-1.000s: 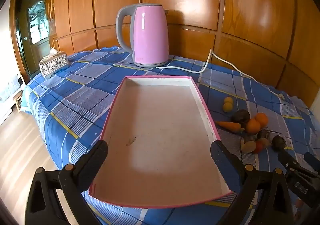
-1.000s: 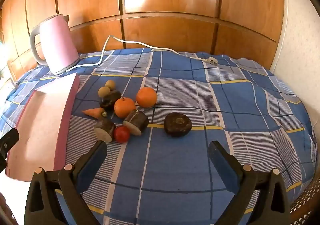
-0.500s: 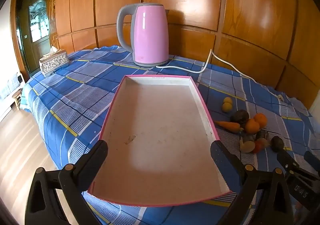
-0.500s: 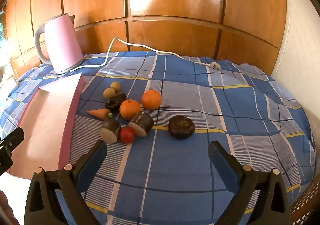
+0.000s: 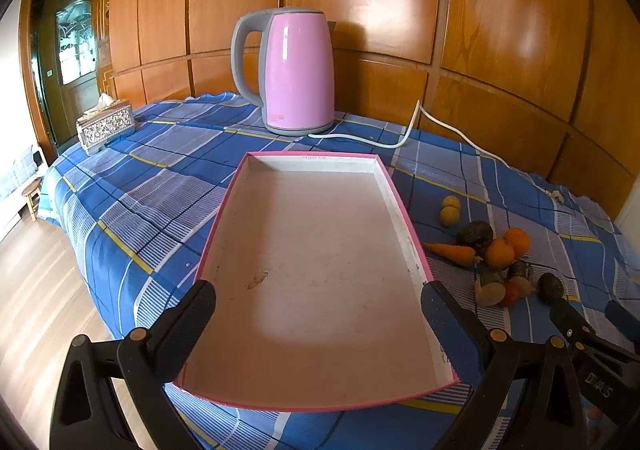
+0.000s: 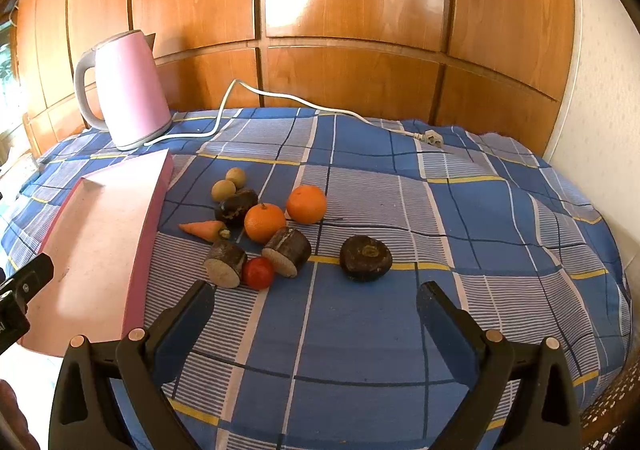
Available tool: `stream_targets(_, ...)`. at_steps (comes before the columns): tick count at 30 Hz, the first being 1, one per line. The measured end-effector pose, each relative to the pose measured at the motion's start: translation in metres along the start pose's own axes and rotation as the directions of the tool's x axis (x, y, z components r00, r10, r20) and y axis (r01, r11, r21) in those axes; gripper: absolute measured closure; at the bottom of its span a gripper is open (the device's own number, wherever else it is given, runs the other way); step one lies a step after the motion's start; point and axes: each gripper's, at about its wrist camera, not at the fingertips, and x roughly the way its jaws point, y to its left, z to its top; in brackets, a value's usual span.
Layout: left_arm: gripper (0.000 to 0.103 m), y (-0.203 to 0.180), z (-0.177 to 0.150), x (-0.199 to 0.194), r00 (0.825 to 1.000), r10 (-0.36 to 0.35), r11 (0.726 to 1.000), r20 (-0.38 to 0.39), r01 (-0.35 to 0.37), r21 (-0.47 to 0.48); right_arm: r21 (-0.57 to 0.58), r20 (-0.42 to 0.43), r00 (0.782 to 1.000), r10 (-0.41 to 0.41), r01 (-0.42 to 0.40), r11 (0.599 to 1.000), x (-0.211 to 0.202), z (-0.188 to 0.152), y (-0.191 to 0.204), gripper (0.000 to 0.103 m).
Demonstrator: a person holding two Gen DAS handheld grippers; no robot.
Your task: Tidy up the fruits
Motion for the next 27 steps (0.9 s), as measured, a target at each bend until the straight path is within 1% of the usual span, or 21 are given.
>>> stream_targets(27,0.000,-0.0036,0.0006,-0.0023,1.000,-0.005,1.000,0.002,0.005,-0.002,-0.009,0.011,1.000,-0.002,0.002,1.000,-0.0023,0.0011,0.0017,0.000)
